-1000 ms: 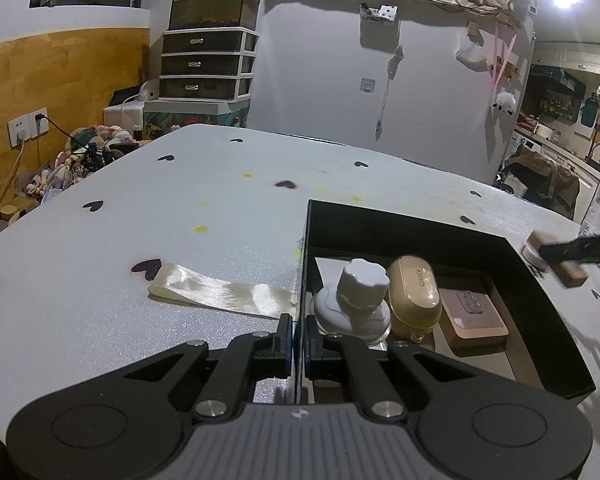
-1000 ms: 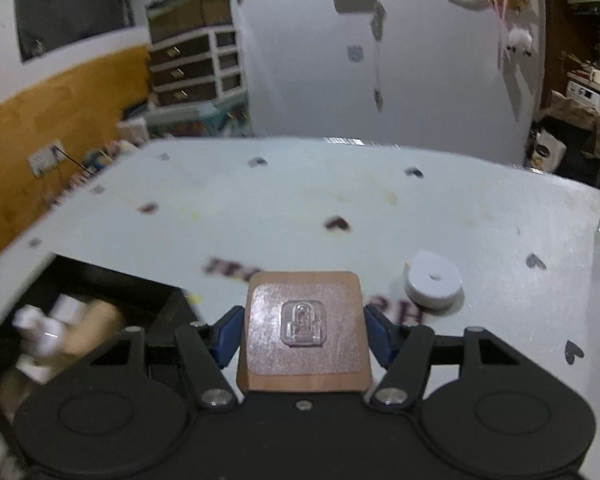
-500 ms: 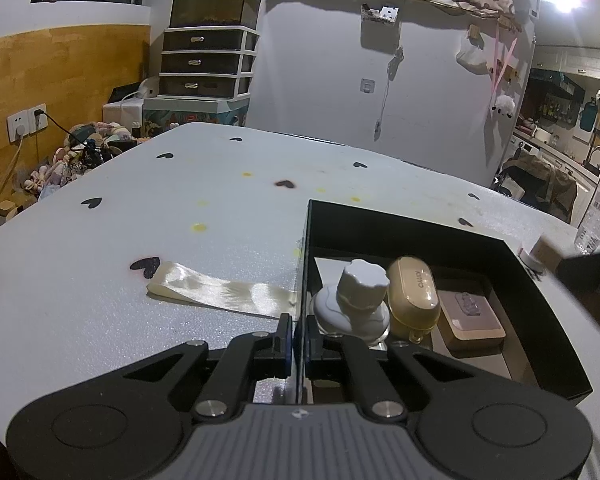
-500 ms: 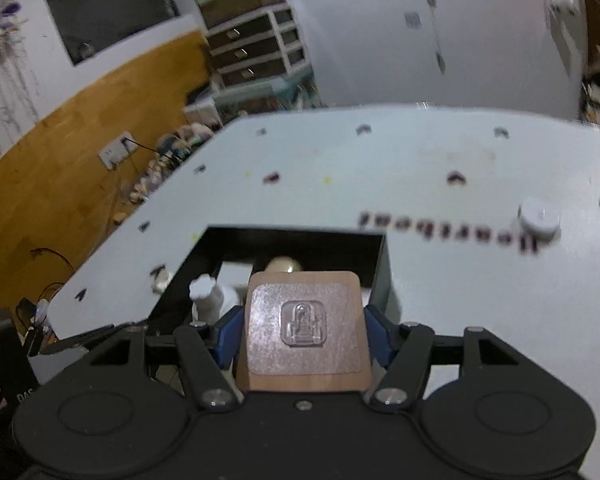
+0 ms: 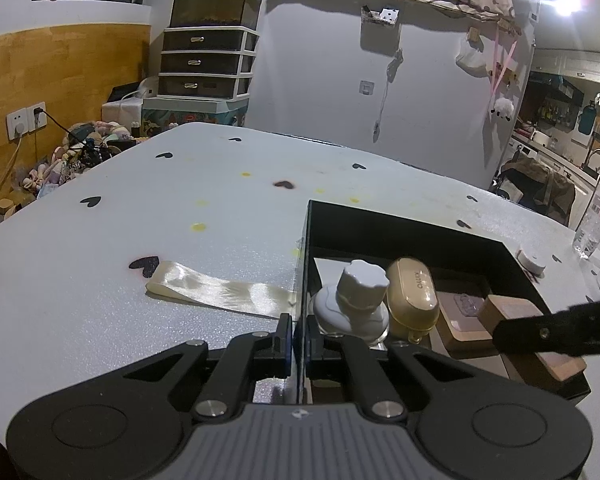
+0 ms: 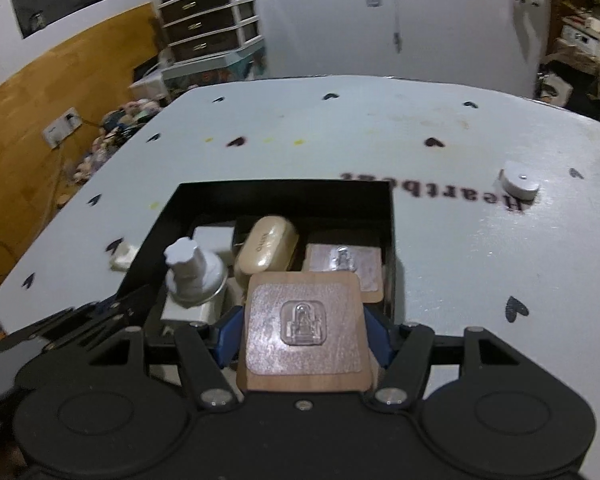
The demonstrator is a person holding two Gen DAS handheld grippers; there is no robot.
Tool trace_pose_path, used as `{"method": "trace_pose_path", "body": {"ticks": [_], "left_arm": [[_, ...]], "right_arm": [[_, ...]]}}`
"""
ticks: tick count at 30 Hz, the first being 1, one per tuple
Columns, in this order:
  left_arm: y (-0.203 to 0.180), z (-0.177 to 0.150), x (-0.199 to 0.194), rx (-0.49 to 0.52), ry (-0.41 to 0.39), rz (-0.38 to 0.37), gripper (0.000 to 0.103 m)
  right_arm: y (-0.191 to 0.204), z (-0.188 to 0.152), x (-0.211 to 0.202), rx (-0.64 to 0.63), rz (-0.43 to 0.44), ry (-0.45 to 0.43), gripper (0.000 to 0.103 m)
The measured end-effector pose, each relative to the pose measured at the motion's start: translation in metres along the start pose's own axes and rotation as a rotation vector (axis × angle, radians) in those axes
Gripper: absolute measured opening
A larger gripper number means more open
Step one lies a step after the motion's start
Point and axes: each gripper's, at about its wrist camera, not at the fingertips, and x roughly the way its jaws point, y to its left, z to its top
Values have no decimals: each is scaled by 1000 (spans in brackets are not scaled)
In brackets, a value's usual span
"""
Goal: Organize rigid objects
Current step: 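Carry the tan pad into the black box and open the right gripper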
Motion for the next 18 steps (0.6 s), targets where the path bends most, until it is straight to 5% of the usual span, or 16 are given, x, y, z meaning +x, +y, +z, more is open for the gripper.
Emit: {"method": "trace_pose_path", "body": {"ticks": [18], "left_arm": [[1,-1,0,-1,-1,-4,6]], "right_arm": [[3,-3,4,11,-24,29,70]]}}
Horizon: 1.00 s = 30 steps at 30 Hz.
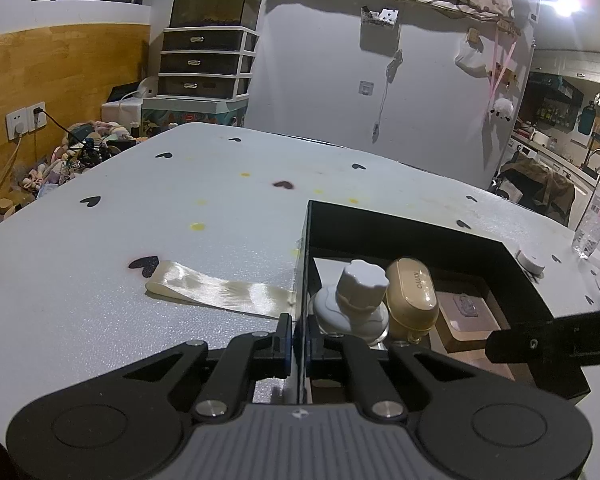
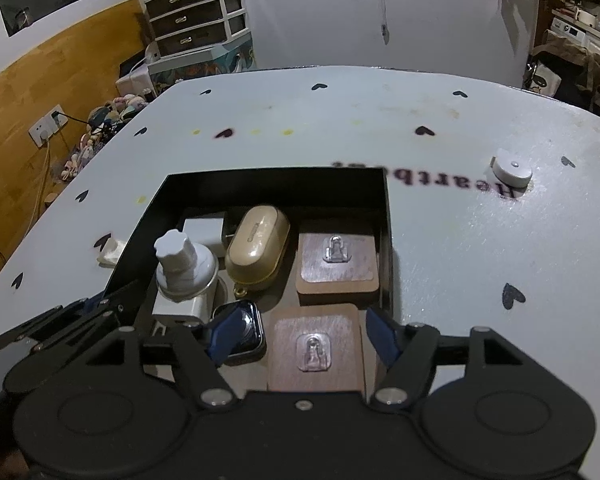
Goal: Organize rigid objects
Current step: 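Carry the tan pad into the black box and open the right gripper, then move the right gripper to the white round puck and grasp it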
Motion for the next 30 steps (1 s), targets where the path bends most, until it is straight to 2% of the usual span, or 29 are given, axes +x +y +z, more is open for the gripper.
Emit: {"method": "trace_pose_path", "body": {"ticks": [15,21,23,26,30], "left_arm": [[0,0,0,-1,0,0,6],[0,0,0,0,0,1,5],[0,0,0,-1,0,0,5],[0,0,0,0,0,2,5],[0,0,0,0,0,1,5]], "right_arm": [[2,-3,-13,-16,25,-14,75],[-3,-6,-36,-27,47,-77,85],[-5,-9,-44,-31,50,-107,94],[-10,-13,-54,-39,56,-140,101],[-19,-21,-65,-53,58,-183,103]]}}
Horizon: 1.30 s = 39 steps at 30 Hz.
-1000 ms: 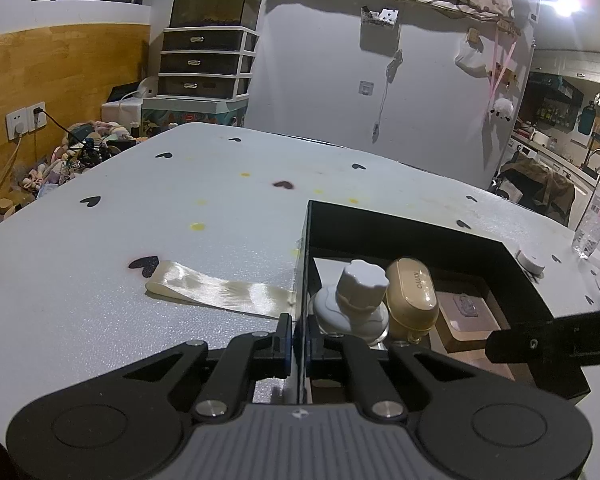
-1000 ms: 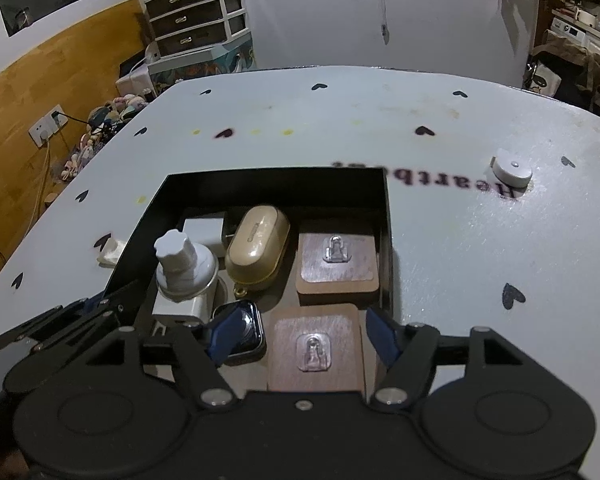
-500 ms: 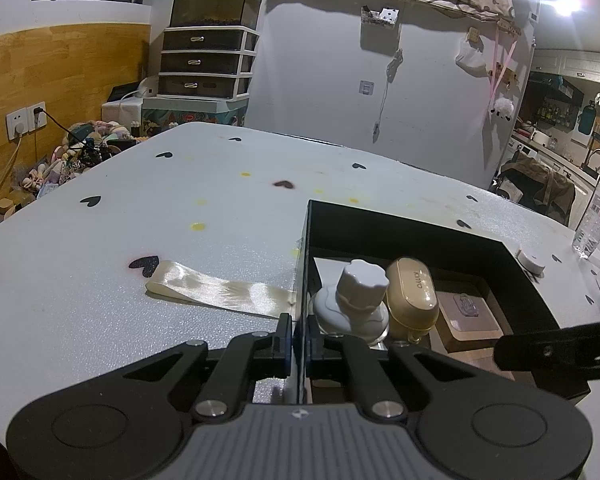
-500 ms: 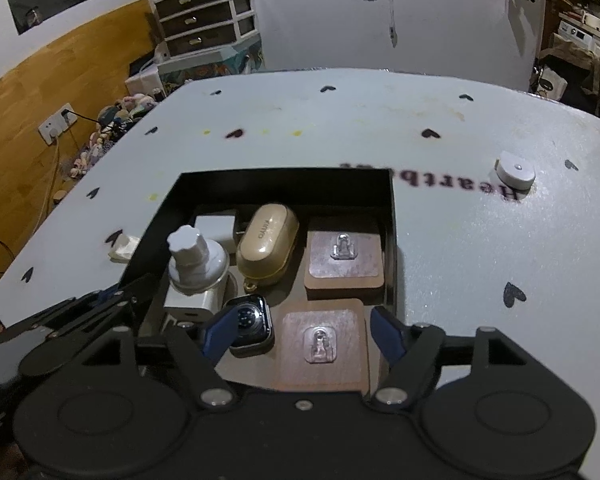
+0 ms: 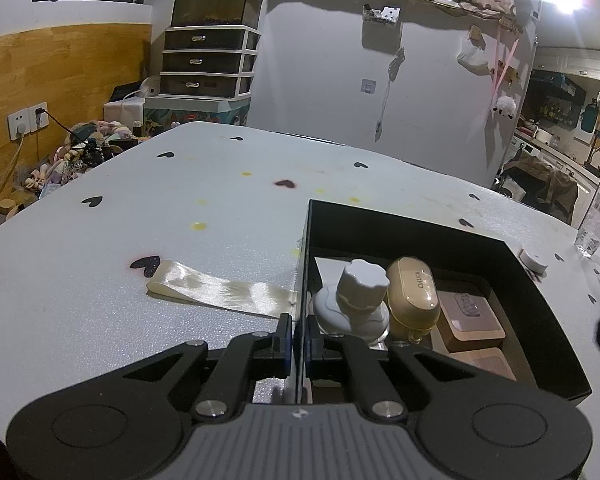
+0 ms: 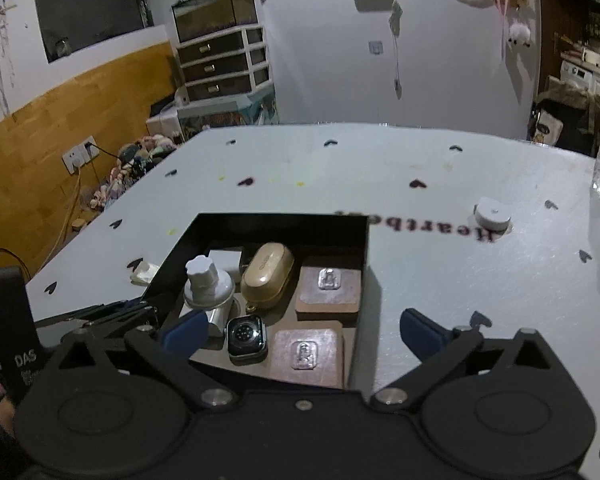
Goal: Organize rigid objects
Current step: 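Move the right gripper to the white round puck and grasp it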
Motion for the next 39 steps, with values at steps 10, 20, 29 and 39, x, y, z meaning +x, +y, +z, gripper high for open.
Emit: {"method": "trace_pose_path", "body": {"ticks": [10,20,29,39], "left_arm": [[2,-1,-1,2,0,2,5],[4,-2,-2,3,-1,5,5],[4,-2,-2,5,0,6,5],[3,-3,-3,11,0,8,5]], "right_arm": [[-45,-20,-25,-65,-27,-138,103],[-130,-13,9,9,-196,-167,103],[-181,26,81,-14,-229,-190,103],[-212,49,156,69,-258,-164,101]]}}
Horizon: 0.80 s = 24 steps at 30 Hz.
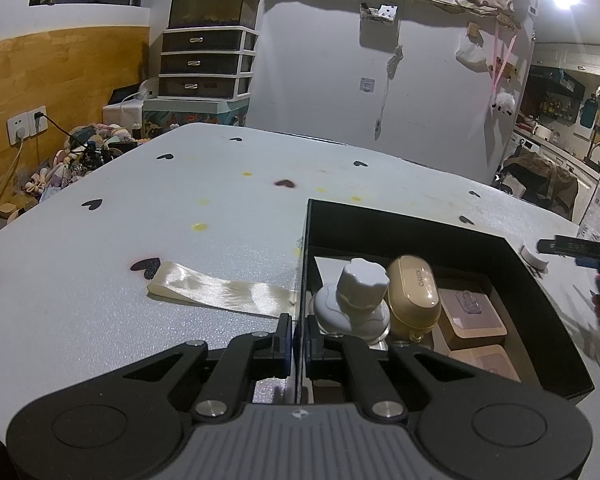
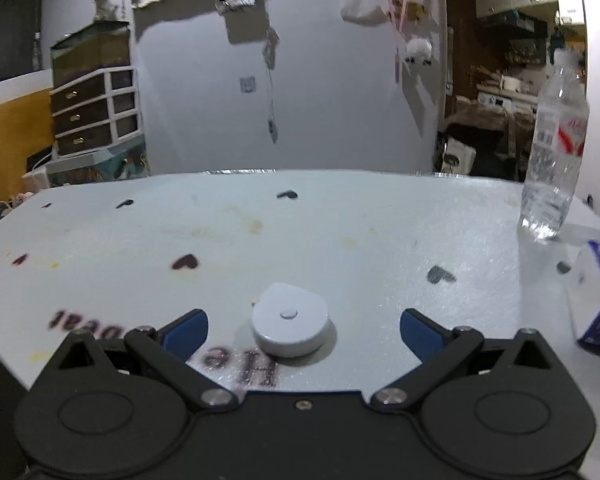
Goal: Organize rigid objects
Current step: 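Move the right gripper to the white round puck and grasp it, then carry the white puck into the black box and release it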
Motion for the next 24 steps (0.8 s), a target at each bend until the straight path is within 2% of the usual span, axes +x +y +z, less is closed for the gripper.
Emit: {"method": "trace_pose_path", "body": {"ticks": [2,3,12,16,24], "left_arm": [[0,0,0,0,0,0,5],[1,0,0,1,0,0,5],[0,-2,1,-2,9,-2,5],[-1,-2,1,-1,9,-4,5],[-1,-2,1,0,9,-2,5]], "right_arm": [[0,-1,10,17,7,8,83],[1,-1,14,18,16,14,79],[26,0,29,-99,-7,38,72],[29,0,31,-116,-24,49,54],[29,-1,30,-132,-30,48,53]]}}
